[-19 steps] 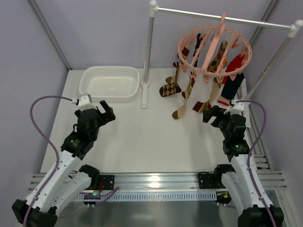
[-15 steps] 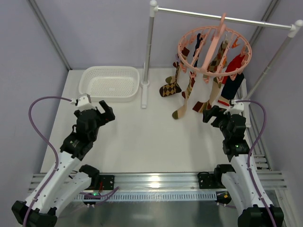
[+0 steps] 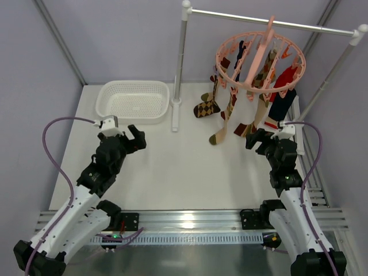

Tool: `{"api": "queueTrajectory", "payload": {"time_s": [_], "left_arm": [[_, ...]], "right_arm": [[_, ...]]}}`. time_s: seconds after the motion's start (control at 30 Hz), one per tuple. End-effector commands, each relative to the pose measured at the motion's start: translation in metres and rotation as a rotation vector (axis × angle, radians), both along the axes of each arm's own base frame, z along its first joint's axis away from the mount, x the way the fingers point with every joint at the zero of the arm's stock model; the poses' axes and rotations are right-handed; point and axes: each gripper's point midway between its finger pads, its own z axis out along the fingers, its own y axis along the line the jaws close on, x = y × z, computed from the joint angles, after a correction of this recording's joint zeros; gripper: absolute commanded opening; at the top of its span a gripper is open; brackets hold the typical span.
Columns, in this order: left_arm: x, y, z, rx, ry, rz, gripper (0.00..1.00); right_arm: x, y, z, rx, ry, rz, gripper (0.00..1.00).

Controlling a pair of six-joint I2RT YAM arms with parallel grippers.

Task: Remove the socks clipped to the hanger

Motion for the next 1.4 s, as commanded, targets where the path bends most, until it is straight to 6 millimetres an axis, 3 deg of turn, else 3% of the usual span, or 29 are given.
{"api": "queueTrajectory", "payload": {"time_s": [0.0, 0.03, 0.07, 0.1, 0.13, 0.2, 0.23, 0.27, 0.3, 0.33, 0.37, 0.4, 0.43, 0.47, 0.5, 0.53, 0.57, 0.63, 0.67, 0.77, 0.8, 1.07, 1.2, 1.37], "left_arm": [[0.011, -0.039, 0.02, -0.043, -0.114, -0.136, 1.0], [0.019, -0.051, 0.007, -0.014, -0.072, -0.149, 0.99], [0.018, -0.076, 0.017, -0.012, -0.099, -0.205, 1.0], [0.02, -0.086, 0.016, 0.024, -0.094, -0.21, 1.0], [0.029, -0.107, 0.002, 0.057, -0.071, -0.236, 1.0], [0.03, -0.154, 0.021, 0.025, -0.132, -0.33, 1.0], [0.033, -0.178, 0.006, 0.036, -0.103, -0.388, 1.0], [0.035, -0.194, 0.005, 0.029, -0.107, -0.421, 1.0], [0.037, -0.217, 0.023, -0.008, -0.162, -0.462, 1.0], [0.043, -0.237, 0.004, 0.012, -0.131, -0.498, 1.0], [0.046, -0.25, 0.002, 0.008, -0.141, -0.519, 1.0], [0.051, -0.268, 0.018, -0.03, -0.19, -0.538, 0.99], [0.054, -0.283, 0.012, -0.042, -0.188, -0.573, 1.0], [0.061, -0.297, -0.013, -0.028, -0.149, -0.587, 1.0], [0.068, -0.312, -0.004, -0.063, -0.182, -0.596, 1.0], [0.07, -0.322, -0.011, -0.082, -0.171, -0.614, 1.0], [0.075, -0.332, -0.032, -0.078, -0.142, -0.619, 1.0], [0.077, -0.346, -0.026, -0.149, -0.178, -0.627, 1.0], [0.079, -0.352, -0.039, -0.155, -0.167, -0.628, 1.0], [0.081, -0.37, -0.044, -0.174, -0.154, -0.639, 1.0], [0.083, -0.375, -0.059, -0.158, -0.129, -0.641, 1.0], [0.094, -0.402, -0.081, -0.157, -0.11, -0.657, 1.0], [0.102, -0.408, -0.101, -0.13, -0.064, -0.636, 1.0], [0.115, -0.403, -0.12, -0.068, -0.021, -0.557, 1.0]], "right_arm": [[0.004, 0.007, 0.016, -0.042, -0.042, 0.01, 0.92], [0.005, 0.004, 0.015, -0.056, -0.041, -0.017, 0.92], [0.005, 0.013, 0.016, -0.063, -0.041, 0.01, 0.92], [0.003, 0.014, 0.011, -0.081, -0.018, 0.01, 0.92], [0.003, 0.015, 0.011, -0.091, -0.017, 0.006, 0.92], [0.003, 0.016, 0.014, -0.108, -0.022, -0.007, 0.92], [0.001, 0.015, 0.014, -0.108, -0.022, -0.012, 0.92], [0.001, 0.014, 0.015, -0.108, -0.026, -0.021, 0.92], [0.0, 0.013, 0.016, -0.106, -0.027, -0.027, 0.92], [-0.002, 0.012, 0.02, -0.098, -0.039, -0.033, 0.92], [-0.003, 0.01, 0.022, -0.097, -0.048, -0.042, 0.92], [-0.004, 0.01, 0.026, -0.089, -0.057, -0.045, 0.92], [-0.008, 0.01, 0.033, -0.078, -0.079, -0.047, 0.92], [-0.01, 0.01, 0.037, -0.073, -0.089, -0.047, 0.92], [-0.012, 0.01, 0.041, -0.068, -0.101, -0.046, 0.92], [-0.016, 0.009, 0.048, -0.06, -0.123, -0.048, 0.92], [-0.017, 0.009, 0.052, -0.056, -0.135, -0.049, 0.92], [-0.02, 0.008, 0.057, -0.05, -0.155, -0.05, 0.92], [-0.022, 0.008, 0.06, -0.045, -0.168, -0.049, 0.92], [-0.023, 0.008, 0.061, -0.039, -0.174, -0.049, 0.92], [-0.022, 0.01, 0.063, -0.035, -0.18, -0.042, 0.92], [-0.015, 0.018, 0.057, -0.014, -0.171, -0.009, 0.92], [-0.015, 0.019, 0.057, -0.012, -0.171, -0.005, 0.92], [-0.018, 0.02, 0.063, -0.006, -0.197, -0.001, 0.92]]}}
